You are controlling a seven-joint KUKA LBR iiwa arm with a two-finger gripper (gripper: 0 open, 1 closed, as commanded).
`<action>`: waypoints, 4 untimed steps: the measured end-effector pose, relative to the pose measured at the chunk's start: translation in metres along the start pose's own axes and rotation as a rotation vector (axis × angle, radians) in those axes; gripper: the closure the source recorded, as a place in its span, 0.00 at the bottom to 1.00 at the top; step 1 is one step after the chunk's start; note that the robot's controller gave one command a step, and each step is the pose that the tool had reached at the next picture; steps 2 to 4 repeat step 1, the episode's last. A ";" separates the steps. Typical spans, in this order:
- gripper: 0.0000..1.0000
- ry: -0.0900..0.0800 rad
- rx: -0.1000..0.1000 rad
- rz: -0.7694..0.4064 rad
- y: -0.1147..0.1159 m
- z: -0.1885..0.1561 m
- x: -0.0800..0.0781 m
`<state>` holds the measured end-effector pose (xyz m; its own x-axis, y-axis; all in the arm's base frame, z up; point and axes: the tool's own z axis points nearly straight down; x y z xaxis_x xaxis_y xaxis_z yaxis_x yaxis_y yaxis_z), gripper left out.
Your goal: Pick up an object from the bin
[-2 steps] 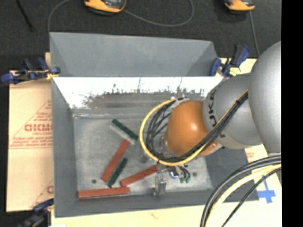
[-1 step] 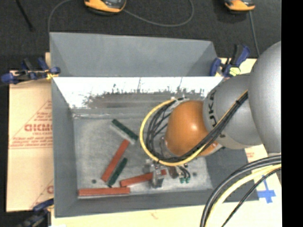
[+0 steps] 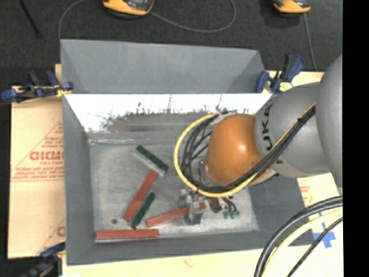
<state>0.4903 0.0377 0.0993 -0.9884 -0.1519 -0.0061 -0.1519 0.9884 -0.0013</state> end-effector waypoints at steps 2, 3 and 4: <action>1.00 -0.005 0.001 0.004 -0.001 -0.105 -0.003; 1.00 -0.005 0.001 0.004 -0.001 -0.105 -0.003; 1.00 -0.005 0.001 0.004 -0.001 -0.105 -0.003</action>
Offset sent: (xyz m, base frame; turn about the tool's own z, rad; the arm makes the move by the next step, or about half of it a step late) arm -0.0001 0.0000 0.1002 0.0000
